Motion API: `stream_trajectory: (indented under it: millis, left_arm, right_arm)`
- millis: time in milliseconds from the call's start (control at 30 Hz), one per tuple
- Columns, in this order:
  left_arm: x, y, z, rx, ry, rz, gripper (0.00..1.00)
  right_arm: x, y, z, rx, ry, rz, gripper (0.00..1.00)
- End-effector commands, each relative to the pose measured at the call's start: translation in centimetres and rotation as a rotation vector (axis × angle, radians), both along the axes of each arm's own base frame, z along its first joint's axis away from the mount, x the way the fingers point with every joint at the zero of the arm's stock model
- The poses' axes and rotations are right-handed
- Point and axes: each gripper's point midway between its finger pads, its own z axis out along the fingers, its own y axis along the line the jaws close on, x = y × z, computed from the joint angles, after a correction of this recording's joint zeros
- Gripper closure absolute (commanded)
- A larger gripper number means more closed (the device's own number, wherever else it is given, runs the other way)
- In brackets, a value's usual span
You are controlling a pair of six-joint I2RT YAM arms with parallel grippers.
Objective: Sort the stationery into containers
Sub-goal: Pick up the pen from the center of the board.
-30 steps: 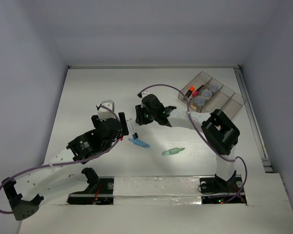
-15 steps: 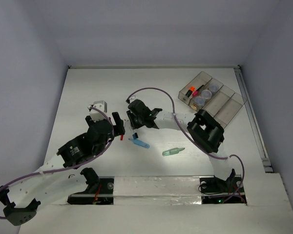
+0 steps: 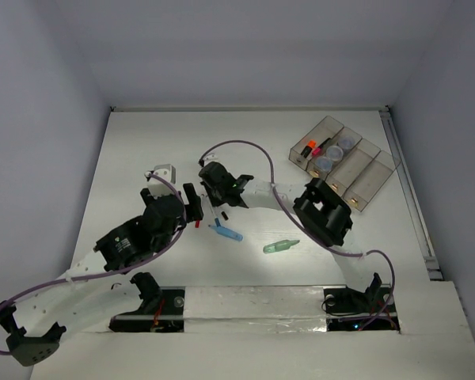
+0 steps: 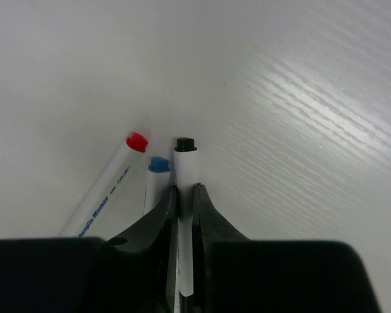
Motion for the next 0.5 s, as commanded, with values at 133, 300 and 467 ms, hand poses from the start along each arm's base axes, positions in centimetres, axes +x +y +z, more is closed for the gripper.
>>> stream_trajectory:
  millis: [133, 300, 467]
  left_arm:
    - [0.0, -0.9, -0.1, -0.035, 0.002, -0.023, 0.33]
    - [-0.4, -3.0, -0.4, -0.126, 0.015, -0.097, 0.37]
    - [-0.2, -4.9, -2.5, -0.138, 0.080, -0.127, 0.39]
  right_arm:
    - [2.9, -2.2, 0.3, -0.085, -0.093, -0.108, 1.00]
    - [6.5, -4.9, 7.6, 0.108, -0.185, -0.210, 1.00]
    - [8.3, -11.5, 15.8, 0.288, -0.278, -0.322, 1.00]
